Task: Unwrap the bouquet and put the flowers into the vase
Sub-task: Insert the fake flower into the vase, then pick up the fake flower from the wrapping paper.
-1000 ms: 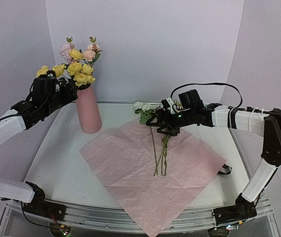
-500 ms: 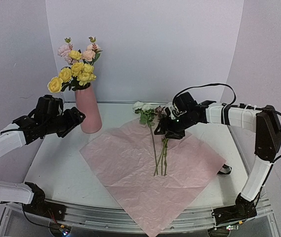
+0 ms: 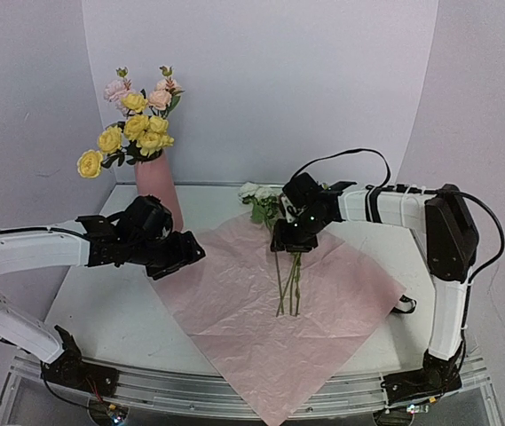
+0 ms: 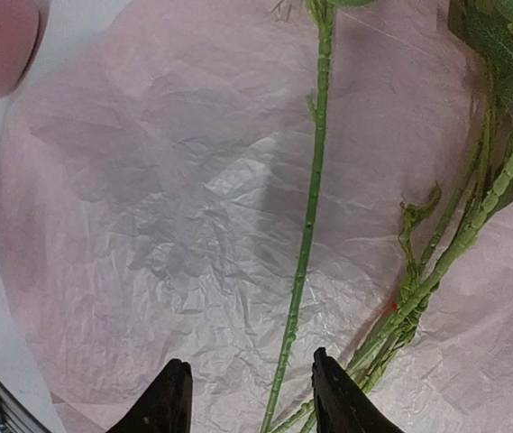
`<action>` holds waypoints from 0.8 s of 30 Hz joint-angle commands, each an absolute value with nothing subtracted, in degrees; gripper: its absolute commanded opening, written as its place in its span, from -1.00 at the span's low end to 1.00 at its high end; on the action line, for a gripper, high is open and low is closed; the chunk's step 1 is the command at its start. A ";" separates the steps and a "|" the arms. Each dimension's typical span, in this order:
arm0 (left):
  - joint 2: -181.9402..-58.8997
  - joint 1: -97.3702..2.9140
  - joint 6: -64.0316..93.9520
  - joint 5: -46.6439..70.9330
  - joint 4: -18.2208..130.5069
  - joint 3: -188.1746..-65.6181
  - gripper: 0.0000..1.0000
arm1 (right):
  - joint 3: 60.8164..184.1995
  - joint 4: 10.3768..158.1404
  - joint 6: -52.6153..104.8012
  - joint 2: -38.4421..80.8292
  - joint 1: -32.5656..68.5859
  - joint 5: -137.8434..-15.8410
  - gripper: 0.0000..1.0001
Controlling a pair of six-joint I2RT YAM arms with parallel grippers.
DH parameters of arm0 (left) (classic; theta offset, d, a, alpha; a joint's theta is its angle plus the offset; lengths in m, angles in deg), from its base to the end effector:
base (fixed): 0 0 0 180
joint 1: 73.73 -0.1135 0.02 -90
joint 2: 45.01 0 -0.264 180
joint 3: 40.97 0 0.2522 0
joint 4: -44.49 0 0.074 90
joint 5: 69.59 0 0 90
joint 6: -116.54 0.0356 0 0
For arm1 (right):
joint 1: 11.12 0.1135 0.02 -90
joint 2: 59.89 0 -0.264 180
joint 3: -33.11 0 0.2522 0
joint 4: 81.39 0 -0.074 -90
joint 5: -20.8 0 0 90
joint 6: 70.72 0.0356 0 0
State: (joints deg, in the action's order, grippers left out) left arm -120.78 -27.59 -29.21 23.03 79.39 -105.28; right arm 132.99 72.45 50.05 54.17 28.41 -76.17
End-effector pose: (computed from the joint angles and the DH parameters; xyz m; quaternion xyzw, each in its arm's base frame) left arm 0.1937 -0.1992 0.2400 -0.0862 0.9241 -0.2752 0.2506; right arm 0.3486 0.2932 0.2220 -0.0946 0.9013 0.2864 0.3110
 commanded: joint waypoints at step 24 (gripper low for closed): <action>-126.62 -26.35 -29.77 26.13 78.97 -114.09 0.65 | 143.88 64.84 49.97 69.20 29.16 -71.88 -0.50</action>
State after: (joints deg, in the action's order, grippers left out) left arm -126.35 -26.42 -29.47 24.96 79.28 -111.76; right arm 141.17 69.13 49.92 66.97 29.03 -71.51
